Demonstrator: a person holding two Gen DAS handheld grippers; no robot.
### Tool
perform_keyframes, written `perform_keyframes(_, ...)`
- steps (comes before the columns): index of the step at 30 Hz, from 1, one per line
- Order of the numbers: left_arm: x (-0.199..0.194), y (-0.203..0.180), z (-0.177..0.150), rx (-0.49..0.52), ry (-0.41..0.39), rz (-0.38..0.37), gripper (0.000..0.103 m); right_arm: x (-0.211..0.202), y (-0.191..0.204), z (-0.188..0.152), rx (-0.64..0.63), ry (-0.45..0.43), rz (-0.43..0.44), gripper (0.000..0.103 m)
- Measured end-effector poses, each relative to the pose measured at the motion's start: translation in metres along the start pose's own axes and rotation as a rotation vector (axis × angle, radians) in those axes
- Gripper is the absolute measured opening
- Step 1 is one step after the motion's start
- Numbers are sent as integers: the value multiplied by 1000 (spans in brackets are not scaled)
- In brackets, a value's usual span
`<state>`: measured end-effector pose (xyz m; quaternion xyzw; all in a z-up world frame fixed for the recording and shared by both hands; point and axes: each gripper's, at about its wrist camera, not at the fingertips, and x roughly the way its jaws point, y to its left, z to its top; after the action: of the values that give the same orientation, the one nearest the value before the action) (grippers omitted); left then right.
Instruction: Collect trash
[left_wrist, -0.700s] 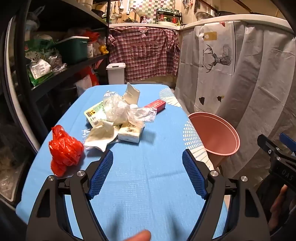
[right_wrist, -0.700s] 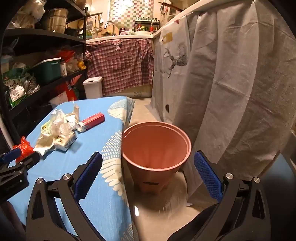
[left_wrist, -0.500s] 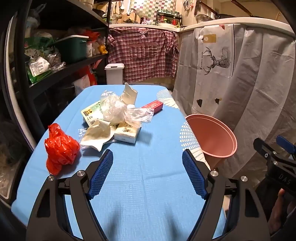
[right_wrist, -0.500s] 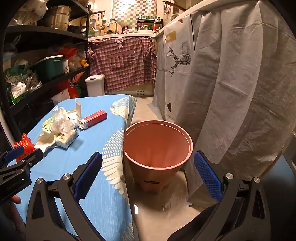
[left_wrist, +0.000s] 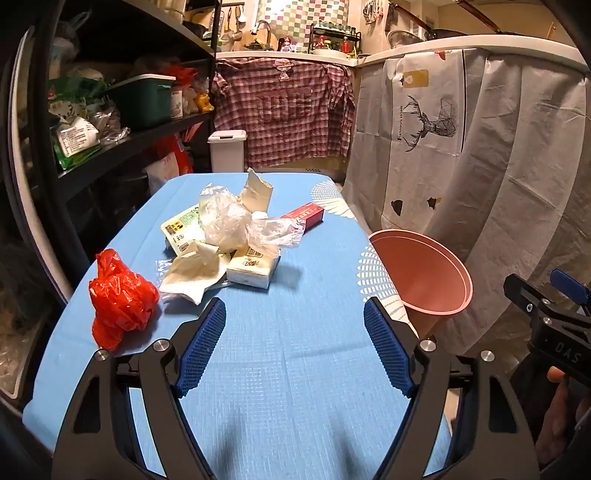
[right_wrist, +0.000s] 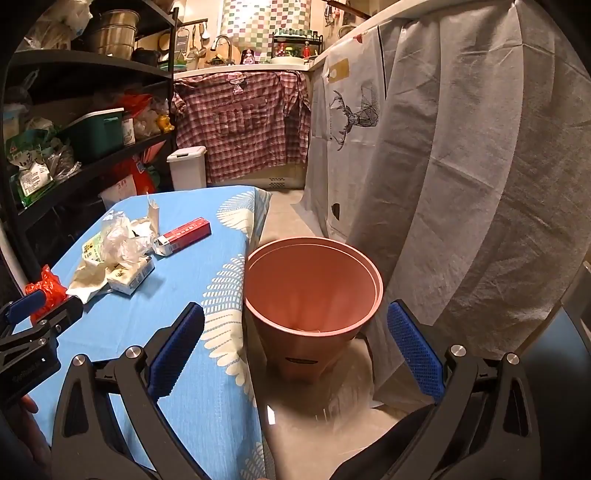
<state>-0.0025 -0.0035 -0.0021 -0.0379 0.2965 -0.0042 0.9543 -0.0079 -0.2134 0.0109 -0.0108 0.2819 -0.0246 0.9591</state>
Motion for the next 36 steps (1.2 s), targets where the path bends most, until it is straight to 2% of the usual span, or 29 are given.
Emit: perform_keyframes(36, 0, 0, 0, 5, -3, -11, 75, -1, -1, 1, -4, -5, -4, 97)
